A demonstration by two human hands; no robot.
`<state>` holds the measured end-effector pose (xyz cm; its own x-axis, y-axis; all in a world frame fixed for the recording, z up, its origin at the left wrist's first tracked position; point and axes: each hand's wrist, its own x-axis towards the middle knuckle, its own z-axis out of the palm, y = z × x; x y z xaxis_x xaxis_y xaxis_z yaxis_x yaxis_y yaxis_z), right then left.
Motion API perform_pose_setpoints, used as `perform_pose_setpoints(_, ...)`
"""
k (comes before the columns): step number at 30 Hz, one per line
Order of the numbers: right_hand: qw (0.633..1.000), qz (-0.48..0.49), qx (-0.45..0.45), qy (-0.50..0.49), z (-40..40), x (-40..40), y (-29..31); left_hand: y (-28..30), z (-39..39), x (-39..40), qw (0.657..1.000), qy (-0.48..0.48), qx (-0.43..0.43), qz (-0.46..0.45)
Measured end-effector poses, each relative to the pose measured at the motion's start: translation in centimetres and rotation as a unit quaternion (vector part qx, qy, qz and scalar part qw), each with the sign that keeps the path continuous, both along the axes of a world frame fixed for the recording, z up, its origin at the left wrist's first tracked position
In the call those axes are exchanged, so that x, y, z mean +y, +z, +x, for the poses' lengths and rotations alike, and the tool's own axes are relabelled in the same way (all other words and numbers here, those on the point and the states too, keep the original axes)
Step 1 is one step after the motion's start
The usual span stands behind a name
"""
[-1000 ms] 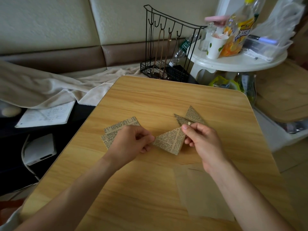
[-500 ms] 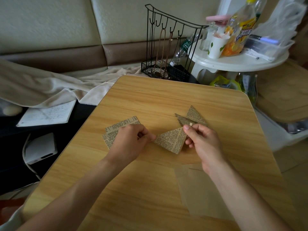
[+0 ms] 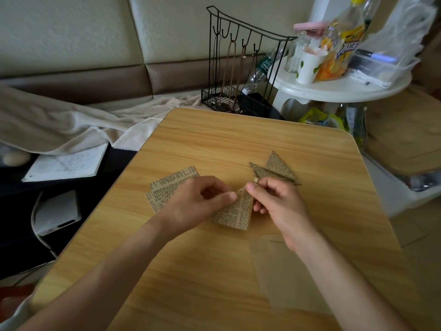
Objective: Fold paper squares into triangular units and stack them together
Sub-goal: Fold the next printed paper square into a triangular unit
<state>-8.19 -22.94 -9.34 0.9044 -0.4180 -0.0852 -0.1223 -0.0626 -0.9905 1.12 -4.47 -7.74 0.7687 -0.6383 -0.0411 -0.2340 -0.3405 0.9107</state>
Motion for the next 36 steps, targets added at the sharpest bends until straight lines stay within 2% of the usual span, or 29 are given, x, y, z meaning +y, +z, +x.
perform_pose_setpoints(3, 1.0, -0.001, 0.0, 0.023, 0.0, 0.6, 0.2, -0.2, -0.4, -0.3, 1.0, 0.02, 0.013, 0.014)
perform_pose_setpoints(8, 0.999, 0.032, 0.014, 0.033, 0.1, 0.6, 0.1, -0.1, -0.2, -0.3, 0.993, 0.082, 0.084, -0.018)
perform_pose_setpoints(12, 0.999, 0.0, 0.023, 0.036, 0.1, 0.7, -0.1, -0.2, -0.2, -0.5, 0.991, 0.059, 0.121, 0.001)
perform_pose_setpoints(16, 0.998, -0.035, 0.007, 0.051, 0.2, 1.3, 0.0, -0.2, -0.5, -0.9, 0.993, 0.038, 0.112, -0.03)
perform_pose_setpoints(21, 0.994, -0.057, -0.009, 0.097, 0.2, 1.8, -0.1, -0.2, -0.5, -1.2, 0.991, 0.065, 0.096, -0.061)
perform_pose_setpoints(27, 0.996, -0.013, -0.01, 0.092, 0.3, 1.7, -0.6, -0.1, -0.5, -1.1, 0.988, 0.051, 0.127, -0.076)
perform_pose_setpoints(36, 0.992, -0.032, -0.003, 0.123, 0.3, 1.5, -0.9, -0.3, -0.8, -1.5, 0.97, 0.099, 0.199, -0.102)
